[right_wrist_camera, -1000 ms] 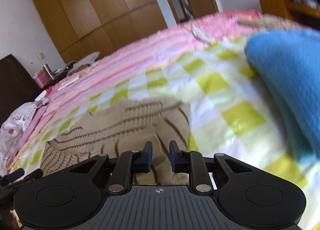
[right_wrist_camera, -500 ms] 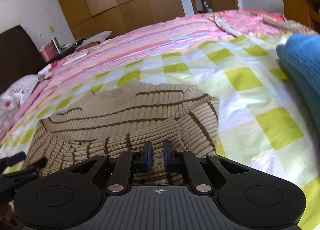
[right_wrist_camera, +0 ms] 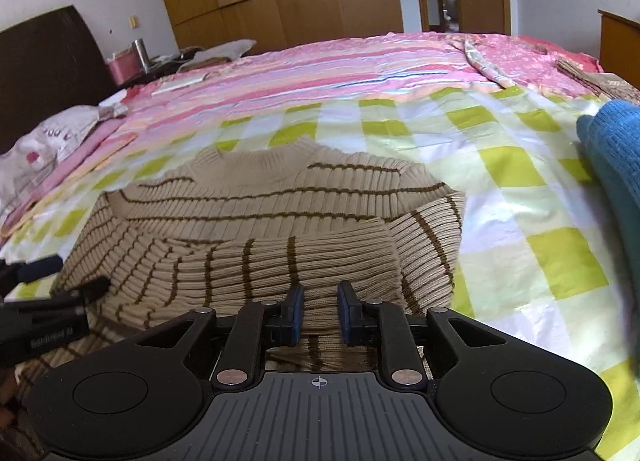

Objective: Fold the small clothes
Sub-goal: 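Move both grippers to the ribbed hem of the sweater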

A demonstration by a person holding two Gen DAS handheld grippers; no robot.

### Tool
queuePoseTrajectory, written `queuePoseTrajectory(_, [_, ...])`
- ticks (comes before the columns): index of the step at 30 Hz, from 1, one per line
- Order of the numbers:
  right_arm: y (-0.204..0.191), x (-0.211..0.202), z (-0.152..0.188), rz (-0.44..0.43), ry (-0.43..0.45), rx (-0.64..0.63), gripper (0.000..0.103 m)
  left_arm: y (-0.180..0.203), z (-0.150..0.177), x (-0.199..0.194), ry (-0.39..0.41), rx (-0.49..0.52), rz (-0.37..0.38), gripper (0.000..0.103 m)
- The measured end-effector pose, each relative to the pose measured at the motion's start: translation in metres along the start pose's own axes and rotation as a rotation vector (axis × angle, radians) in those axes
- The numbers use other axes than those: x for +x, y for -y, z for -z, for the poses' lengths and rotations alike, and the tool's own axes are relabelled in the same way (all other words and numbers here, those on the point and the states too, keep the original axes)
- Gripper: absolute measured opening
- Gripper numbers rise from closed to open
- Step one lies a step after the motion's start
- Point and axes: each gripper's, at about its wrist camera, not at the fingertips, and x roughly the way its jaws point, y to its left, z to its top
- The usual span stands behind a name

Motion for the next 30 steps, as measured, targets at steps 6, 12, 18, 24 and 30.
queuePoseTrajectory(6, [0.003,-0.037,0.004,-0.027,0.017,0.015,0.020,-0.022,0.015,-0.035,0.006,-0.049,0.004,0.073])
queuePoseTrajectory(12, [0.004,-0.086,0.049,-0.061,-0.030,0.027,0.020,-0.037,0.056,-0.081,-0.015,-0.062,0.020,0.073])
queuePoseTrajectory(18, [0.001,-0.130,0.097,-0.070,-0.076,0.065,0.020,-0.053,0.098,-0.128,-0.048,-0.084,0.016,0.073])
queuePoseTrajectory(24, [0.001,-0.161,0.138,-0.072,-0.120,0.106,0.025,-0.067,0.135,-0.150,-0.123,-0.129,0.016,0.073])
queuePoseTrajectory(30, [0.002,-0.181,0.161,-0.039,-0.116,0.109,0.026,-0.059,0.147,-0.158,-0.150,-0.102,0.057,0.072])
